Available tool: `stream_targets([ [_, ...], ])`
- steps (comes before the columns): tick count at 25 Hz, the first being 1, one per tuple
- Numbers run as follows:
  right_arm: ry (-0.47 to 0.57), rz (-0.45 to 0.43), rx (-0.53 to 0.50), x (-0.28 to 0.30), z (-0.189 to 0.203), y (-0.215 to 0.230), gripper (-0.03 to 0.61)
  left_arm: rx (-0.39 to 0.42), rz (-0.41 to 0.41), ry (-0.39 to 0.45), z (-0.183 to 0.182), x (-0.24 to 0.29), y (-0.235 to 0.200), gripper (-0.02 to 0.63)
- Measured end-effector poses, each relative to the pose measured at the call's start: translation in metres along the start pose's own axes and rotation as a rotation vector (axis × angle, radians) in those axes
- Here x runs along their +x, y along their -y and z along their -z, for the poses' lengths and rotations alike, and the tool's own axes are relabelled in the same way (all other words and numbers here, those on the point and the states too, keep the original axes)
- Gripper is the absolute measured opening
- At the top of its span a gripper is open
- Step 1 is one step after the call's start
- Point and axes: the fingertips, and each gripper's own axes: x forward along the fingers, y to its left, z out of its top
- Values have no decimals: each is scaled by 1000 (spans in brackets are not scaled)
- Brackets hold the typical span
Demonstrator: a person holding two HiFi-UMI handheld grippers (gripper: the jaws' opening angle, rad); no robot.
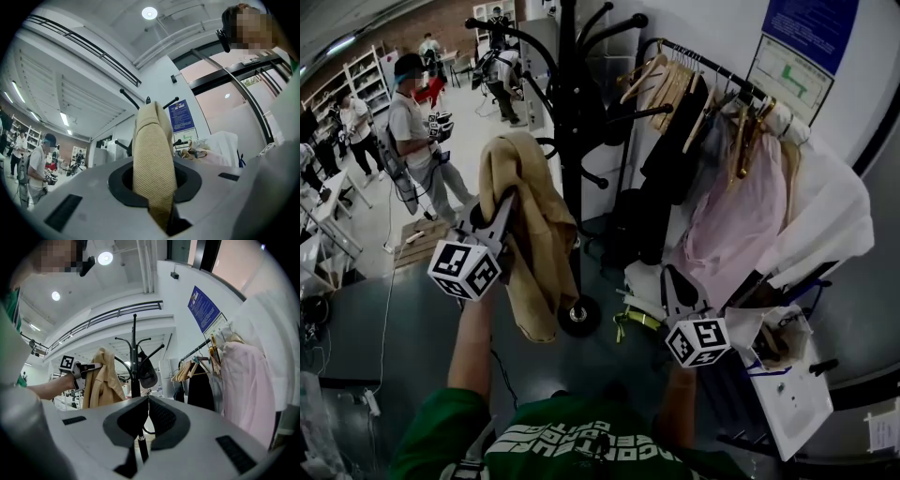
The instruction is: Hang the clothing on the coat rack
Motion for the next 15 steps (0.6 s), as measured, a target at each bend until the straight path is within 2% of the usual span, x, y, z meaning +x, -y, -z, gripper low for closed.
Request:
stream_targets([
  [7,-23,-31,15,7,10,-3,9,18,-11,1,8,-5,1,58],
  [11,-41,-54,21,12,15,-5,9,22,17,-2,9,-9,8,61],
  [15,-57,-84,26,18,19,-8,9,37,26,1,9,-16,14,92],
])
